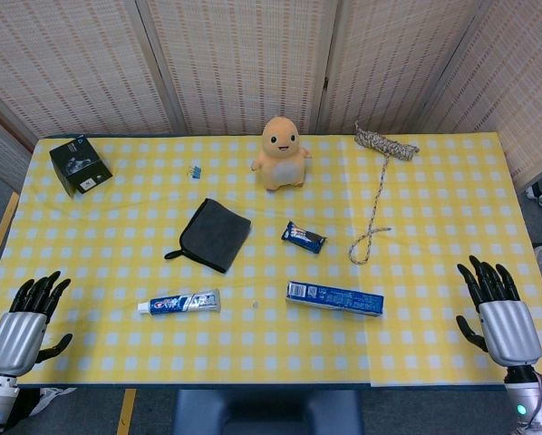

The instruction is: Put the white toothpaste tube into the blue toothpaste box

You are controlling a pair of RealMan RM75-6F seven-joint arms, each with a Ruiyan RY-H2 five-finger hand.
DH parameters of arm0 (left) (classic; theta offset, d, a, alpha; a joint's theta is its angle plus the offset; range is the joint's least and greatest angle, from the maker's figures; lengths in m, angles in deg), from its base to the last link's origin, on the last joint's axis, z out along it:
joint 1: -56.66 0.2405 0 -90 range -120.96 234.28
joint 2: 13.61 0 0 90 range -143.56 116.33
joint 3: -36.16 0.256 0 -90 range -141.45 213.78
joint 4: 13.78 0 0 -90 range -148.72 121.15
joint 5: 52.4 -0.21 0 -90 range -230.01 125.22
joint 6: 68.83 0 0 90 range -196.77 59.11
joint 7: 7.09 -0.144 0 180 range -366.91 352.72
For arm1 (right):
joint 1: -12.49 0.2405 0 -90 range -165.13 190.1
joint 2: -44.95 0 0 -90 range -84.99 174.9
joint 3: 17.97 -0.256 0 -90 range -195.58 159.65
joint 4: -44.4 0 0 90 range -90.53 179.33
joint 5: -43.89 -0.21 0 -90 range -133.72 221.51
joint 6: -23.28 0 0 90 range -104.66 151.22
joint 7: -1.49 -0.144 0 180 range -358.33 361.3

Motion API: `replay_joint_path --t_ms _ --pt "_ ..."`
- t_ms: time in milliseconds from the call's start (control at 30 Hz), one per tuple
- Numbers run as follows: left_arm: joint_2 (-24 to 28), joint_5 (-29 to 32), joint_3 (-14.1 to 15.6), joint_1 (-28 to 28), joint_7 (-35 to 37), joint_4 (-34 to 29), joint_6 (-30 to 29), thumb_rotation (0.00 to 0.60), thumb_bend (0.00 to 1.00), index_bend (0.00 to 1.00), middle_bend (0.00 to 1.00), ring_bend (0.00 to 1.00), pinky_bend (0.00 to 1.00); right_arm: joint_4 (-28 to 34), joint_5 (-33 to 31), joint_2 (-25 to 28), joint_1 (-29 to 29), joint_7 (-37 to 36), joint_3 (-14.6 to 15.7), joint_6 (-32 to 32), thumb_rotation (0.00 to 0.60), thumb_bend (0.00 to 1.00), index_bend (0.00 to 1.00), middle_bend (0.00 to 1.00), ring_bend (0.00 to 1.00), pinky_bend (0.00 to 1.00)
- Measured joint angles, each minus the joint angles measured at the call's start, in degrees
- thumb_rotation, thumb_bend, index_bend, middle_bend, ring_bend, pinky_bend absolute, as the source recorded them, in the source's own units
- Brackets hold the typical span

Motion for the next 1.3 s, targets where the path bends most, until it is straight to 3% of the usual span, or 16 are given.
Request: replay_joint_path --t_ms 367,467,567,633,733,800,1033,1300 --pt "-0.7 -1.5 0.5 -0.5 -0.6 -0.4 0.3 0.600 0.29 0.00 0.01 0.00 0.01 0.4 1.2 0.8 -0.7 -0.6 0.2 -1.6 0.600 0.36 0.00 0.00 0.00 0.00" --pt "-1.4 -3.4 0.8 -0.7 -0.1 -0.1 -0.4 0.600 0.29 0.01 0.04 0.03 0.10 0.4 1.6 0.9 -0.9 -0.7 0.5 -1.8 0.600 0.36 0.00 0.00 0.00 0.00" --pt "-3.3 -5.7 0.9 -1.0 0.1 1.2 -1.4 0.600 0.29 0.09 0.31 0.33 0.44 0.4 1.6 0.7 -0.9 -0.5 0.4 -1.8 0.600 0.36 0.00 0.00 0.00 0.00" --pt "-4.8 -6.8 0.9 -1.4 -0.5 1.7 -1.6 0.600 0.29 0.19 0.59 0.62 0.70 0.3 1.6 0.5 -0.8 0.0 0.4 -1.6 0.600 0.36 0.00 0.00 0.00 0.00" --pt "-6.2 -8.1 1.1 -2.7 -2.6 1.6 -0.4 0.600 0.29 0.28 0.88 0.88 0.93 0.2 1.1 0.1 -0.6 0.6 0.4 -0.9 0.600 0.36 0.00 0.00 0.00 0.00" --pt "-7.6 -8.8 1.2 -3.8 -3.6 1.3 1.1 0.600 0.29 0.33 0.98 0.98 0.99 0.2 0.8 0.0 -0.5 0.9 0.3 -0.3 0.600 0.36 0.00 0.00 0.00 0.00" --pt "-10.7 -6.9 0.8 -7.5 -6.3 -0.5 9.2 0.600 0.29 0.38 1.00 1.00 1.00 0.2 0.0 -0.2 -0.3 1.4 0.0 0.1 0.600 0.36 0.00 0.00 0.00 0.00" --pt "-13.8 5.1 -3.0 -12.3 -10.8 -4.1 18.7 0.600 0.29 0.38 1.00 1.00 1.00 -0.2 -1.3 -0.3 0.1 0.7 -0.4 1.3 0.600 0.36 0.00 0.00 0.00 0.00"
